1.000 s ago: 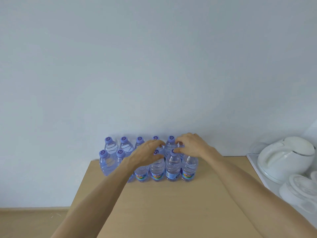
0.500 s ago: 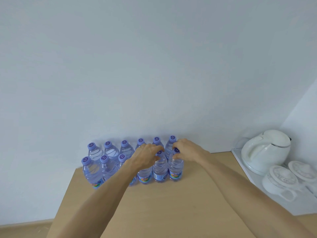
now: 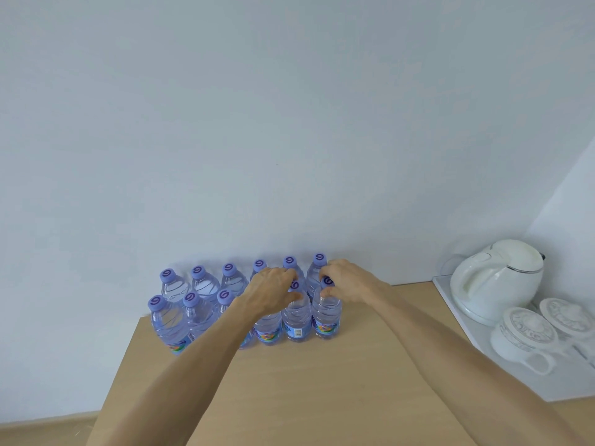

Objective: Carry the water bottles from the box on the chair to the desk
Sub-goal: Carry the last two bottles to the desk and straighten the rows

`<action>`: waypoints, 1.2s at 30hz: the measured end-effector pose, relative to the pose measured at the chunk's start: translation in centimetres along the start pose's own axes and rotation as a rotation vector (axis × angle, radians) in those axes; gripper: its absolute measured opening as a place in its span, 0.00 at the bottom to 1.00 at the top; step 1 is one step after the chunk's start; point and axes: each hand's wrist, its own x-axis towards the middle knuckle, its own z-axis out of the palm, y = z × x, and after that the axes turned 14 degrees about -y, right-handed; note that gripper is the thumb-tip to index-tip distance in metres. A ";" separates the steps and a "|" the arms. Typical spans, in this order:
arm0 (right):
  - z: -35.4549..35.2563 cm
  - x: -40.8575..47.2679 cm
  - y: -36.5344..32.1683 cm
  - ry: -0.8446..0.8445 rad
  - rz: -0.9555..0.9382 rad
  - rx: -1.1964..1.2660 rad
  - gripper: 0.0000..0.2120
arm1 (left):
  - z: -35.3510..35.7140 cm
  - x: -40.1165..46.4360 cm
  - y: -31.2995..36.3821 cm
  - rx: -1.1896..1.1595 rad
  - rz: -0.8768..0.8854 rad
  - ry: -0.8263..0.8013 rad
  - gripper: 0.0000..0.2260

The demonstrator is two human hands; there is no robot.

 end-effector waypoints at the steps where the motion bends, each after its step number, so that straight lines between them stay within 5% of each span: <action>1: 0.0 0.0 0.0 0.000 -0.001 -0.002 0.12 | 0.0 0.0 -0.1 -0.017 0.017 0.004 0.18; 19: 0.1 0.0 0.3 0.012 -0.009 0.025 0.15 | 0.4 0.1 -1.0 -0.052 0.013 0.062 0.17; 27: 0.1 -0.2 0.2 0.013 -0.002 0.040 0.15 | 0.9 0.5 -0.4 0.040 -0.082 0.076 0.25; 36: 0.2 -0.1 0.2 0.008 -0.002 0.044 0.15 | 0.2 0.3 -1.4 -0.027 0.034 0.045 0.17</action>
